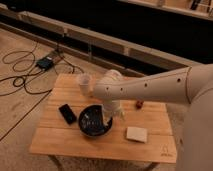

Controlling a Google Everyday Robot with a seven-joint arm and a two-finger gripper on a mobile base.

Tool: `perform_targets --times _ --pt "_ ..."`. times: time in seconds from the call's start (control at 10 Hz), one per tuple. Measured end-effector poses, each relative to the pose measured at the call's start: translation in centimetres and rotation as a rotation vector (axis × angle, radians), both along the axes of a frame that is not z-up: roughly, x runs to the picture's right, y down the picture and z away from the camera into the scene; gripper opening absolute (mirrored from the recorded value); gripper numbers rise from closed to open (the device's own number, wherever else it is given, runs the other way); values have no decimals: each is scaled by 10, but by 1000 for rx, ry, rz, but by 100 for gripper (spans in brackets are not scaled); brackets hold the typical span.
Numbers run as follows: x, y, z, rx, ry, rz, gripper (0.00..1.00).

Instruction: Place the white sponge in the ceramic cup

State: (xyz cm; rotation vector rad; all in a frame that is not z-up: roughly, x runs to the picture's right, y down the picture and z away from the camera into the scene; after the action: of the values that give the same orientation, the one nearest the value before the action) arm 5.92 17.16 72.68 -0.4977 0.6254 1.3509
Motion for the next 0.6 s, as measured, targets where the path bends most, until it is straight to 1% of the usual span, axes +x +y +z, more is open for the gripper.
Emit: perform_targets --times 0.2,0.3,0.4,0.6 --pt "24 11 2 8 66 50 65" --pt "33 20 3 7 99 88 65" --pt "38 27 3 3 120 109 65" --pt "40 43 3 -1 162 180 65"
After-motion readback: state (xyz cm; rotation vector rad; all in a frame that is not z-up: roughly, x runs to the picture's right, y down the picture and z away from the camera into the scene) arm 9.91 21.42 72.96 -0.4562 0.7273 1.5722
